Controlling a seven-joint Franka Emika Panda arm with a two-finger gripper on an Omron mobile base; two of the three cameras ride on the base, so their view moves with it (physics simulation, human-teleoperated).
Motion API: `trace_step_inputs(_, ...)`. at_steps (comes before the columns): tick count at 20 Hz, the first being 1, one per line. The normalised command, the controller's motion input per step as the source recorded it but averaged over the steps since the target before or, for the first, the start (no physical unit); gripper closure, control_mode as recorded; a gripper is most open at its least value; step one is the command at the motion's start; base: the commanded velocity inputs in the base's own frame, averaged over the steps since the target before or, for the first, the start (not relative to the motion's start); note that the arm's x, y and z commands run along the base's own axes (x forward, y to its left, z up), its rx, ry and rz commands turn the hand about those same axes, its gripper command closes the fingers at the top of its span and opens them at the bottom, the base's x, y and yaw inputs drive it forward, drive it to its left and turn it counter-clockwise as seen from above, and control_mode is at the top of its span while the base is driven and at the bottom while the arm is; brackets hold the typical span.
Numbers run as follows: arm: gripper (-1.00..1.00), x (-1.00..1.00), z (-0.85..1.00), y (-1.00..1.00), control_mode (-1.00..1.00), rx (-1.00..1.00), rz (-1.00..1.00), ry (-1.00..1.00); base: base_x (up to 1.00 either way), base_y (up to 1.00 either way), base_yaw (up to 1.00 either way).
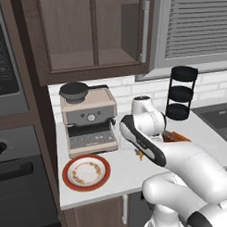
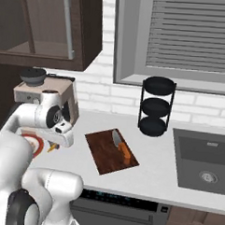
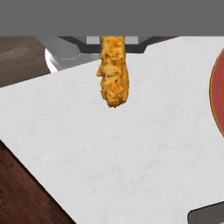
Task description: Pick up the knife from the drawer and place it on the cutting board. Then place the meat from the plate to the cutting board.
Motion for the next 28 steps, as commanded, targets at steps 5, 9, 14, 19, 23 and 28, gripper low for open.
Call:
trace_step_inputs(5, 1.0, 0.0, 0.07, -0.91, -1.0, -0.02, 0.17, 0.0, 0.0, 0.0, 0.0)
trace_step_inputs(9, 1.0, 0.07, 0.0, -0.88, -1.0, 0.0, 0.16, 0.0, 0.0, 0.0, 0.0)
trace_step_inputs(14, 1.0, 0.33, 0.0, -0.7, -1.0, 0.0, 0.13, 0.08, 0.0, 0.0, 0.0)
trace_step_inputs(19, 1.0, 0.66, 0.0, -0.18, -1.0, 0.0, 0.07, 0.08, 0.0, 0.0, 0.0)
trace_step_inputs(23, 1.0, 0.71, 0.0, 0.0, -1.0, 0.0, 0.03, 0.04, 0.0, 0.0, 0.0)
trace_step_inputs(28, 1.0, 0.33, -0.17, -0.08, -1.0, 0.0, 0.04, 0.02, 0.0, 0.0, 0.0)
